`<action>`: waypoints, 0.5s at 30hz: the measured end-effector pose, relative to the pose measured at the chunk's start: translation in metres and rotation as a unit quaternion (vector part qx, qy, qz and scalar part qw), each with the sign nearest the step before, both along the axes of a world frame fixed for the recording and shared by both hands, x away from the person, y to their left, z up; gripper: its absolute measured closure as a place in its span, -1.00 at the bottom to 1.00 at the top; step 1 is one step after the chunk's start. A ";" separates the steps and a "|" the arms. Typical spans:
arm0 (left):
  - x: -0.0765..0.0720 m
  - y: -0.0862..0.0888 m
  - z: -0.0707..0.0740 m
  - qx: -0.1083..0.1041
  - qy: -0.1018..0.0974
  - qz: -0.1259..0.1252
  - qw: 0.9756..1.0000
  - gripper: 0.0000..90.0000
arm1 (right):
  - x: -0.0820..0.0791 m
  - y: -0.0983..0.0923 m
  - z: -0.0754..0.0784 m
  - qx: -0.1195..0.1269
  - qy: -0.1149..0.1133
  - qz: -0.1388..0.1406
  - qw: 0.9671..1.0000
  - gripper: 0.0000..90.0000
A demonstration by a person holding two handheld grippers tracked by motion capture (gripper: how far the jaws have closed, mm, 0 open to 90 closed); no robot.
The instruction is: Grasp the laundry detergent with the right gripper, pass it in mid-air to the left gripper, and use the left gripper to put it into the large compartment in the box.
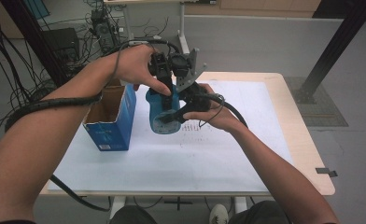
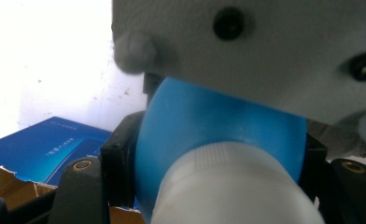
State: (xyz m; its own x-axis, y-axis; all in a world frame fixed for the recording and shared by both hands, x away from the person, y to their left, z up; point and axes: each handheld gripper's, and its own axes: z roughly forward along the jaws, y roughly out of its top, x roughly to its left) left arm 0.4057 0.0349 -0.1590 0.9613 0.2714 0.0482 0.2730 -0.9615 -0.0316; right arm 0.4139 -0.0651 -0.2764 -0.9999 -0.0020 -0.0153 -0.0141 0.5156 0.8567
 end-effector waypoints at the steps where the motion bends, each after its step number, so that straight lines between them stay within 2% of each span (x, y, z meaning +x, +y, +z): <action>1: 0.000 0.000 0.000 0.002 0.003 0.000 1.000 -0.21 | -0.001 0.000 0.000 0.001 0.003 0.000 1.000 -0.18; 5: 0.002 0.001 0.002 -0.003 0.011 0.004 1.000 -0.21 | -0.001 -0.004 0.002 0.002 -0.012 -0.003 1.000 -0.28; 7: 0.002 0.001 0.002 -0.001 0.010 0.008 1.000 -0.21 | -0.001 -0.007 0.003 -0.005 -0.010 -0.008 1.000 -0.39; 10: 0.003 0.002 0.002 0.002 0.006 0.012 1.000 -0.21 | -0.001 -0.013 0.002 -0.022 0.011 -0.021 0.999 -0.49; 14: 0.004 0.004 0.005 0.003 0.003 0.019 1.000 -0.21 | -0.001 -0.023 0.000 -0.043 0.018 -0.037 0.998 -0.71; 15: 0.004 0.004 0.005 0.001 0.002 0.022 1.000 -0.21 | -0.002 -0.025 0.000 -0.046 0.026 -0.043 0.998 -0.77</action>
State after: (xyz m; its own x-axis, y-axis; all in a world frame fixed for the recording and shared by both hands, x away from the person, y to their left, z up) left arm 0.4096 0.0394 -0.1537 0.9488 0.3127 0.0444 0.3143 -0.9487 -0.0352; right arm 0.4122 -0.0898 -0.2768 -0.9959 0.0847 0.0325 0.0764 0.5900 0.8038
